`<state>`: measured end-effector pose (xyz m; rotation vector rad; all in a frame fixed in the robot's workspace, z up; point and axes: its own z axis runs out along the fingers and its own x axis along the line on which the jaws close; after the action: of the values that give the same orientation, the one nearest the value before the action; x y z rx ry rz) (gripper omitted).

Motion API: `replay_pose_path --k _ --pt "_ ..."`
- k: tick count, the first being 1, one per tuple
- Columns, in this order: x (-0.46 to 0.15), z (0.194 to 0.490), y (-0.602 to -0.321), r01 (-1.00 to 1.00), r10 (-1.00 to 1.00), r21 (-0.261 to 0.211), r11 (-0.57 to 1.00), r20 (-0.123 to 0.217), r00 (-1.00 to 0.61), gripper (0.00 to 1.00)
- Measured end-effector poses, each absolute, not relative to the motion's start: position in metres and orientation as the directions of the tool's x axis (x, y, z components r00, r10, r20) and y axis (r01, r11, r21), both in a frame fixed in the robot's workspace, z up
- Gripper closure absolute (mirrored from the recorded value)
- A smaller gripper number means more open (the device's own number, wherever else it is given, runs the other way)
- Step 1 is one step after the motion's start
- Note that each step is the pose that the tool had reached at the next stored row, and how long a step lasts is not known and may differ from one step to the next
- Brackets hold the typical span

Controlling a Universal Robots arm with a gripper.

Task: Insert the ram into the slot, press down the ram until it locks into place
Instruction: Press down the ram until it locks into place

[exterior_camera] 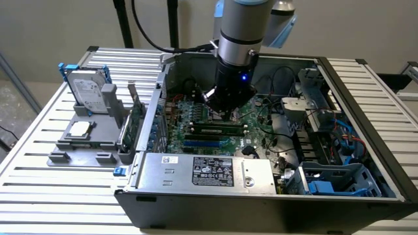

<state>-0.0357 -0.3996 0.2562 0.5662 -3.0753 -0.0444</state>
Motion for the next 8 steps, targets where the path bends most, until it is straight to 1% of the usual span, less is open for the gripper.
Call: replay_pose_path --k 8 --pt "-0.0357 0.2539 -0.3996 -0.225 -0.225 0.030 0.974 0.009 -0.974 0.89"
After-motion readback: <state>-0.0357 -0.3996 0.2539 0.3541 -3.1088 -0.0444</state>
